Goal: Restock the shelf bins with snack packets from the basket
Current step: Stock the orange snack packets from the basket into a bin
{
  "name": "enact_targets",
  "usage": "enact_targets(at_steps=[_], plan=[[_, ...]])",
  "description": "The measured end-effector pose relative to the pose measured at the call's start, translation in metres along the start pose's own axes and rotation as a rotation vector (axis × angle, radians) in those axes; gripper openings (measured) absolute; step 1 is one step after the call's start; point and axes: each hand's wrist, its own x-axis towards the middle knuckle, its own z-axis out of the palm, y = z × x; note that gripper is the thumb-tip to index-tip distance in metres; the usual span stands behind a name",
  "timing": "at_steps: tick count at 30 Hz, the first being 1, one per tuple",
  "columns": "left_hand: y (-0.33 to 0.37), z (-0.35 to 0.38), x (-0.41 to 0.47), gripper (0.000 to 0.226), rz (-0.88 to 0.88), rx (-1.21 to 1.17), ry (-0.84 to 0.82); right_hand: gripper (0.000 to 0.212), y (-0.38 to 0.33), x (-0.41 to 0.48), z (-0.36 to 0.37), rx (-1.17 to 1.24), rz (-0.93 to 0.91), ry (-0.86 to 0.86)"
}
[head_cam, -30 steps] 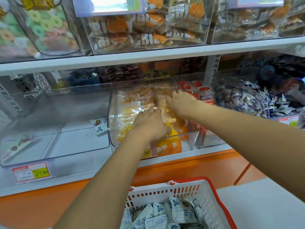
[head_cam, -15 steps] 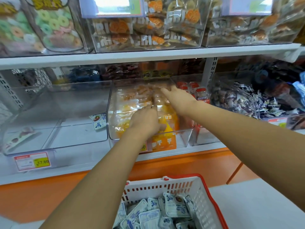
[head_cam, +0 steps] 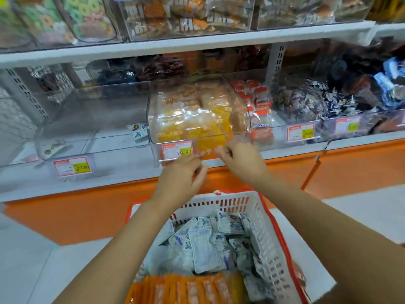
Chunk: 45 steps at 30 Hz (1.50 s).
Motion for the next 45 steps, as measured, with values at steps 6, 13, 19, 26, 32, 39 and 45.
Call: enact_targets(at_steps=[6, 13, 19, 26, 32, 39, 45], plan=[[-0.035, 0.059, -0.114, 0.031, -0.349, -0.003, -0.726, 0.033, 0.015, -0.096, 0.099, -0.255, -0.006, -0.938], [-0.035, 0.093, -0.191, 0.031, -0.47, -0.061, -0.918, 0.024, 0.017, -0.179, 0.149, -0.297, 0.105, -1.309], [-0.025, 0.092, -0.191, 0.033, -0.477, -0.031, -0.863, 0.036, 0.029, -0.198, 0.195, -0.146, 0.428, -1.059], [-0.031, 0.097, -0.196, 0.032, -0.47, -0.029, -0.837, 0.025, 0.022, -0.19, 0.187, 0.424, 0.62, -0.709], [-0.03, 0.093, -0.197, 0.031, -0.432, -0.024, -0.832, 0.103, 0.03, -0.203, 0.206, 0.391, 0.548, -0.731], [-0.037, 0.086, -0.198, 0.027, -0.361, -0.173, -0.881, 0.127, 0.027, -0.187, 0.206, 0.624, 0.598, -0.83], [-0.024, 0.083, -0.184, 0.044, -0.279, -0.267, -0.805, 0.055, 0.033, -0.166, 0.185, 0.596, 0.527, -0.639]])
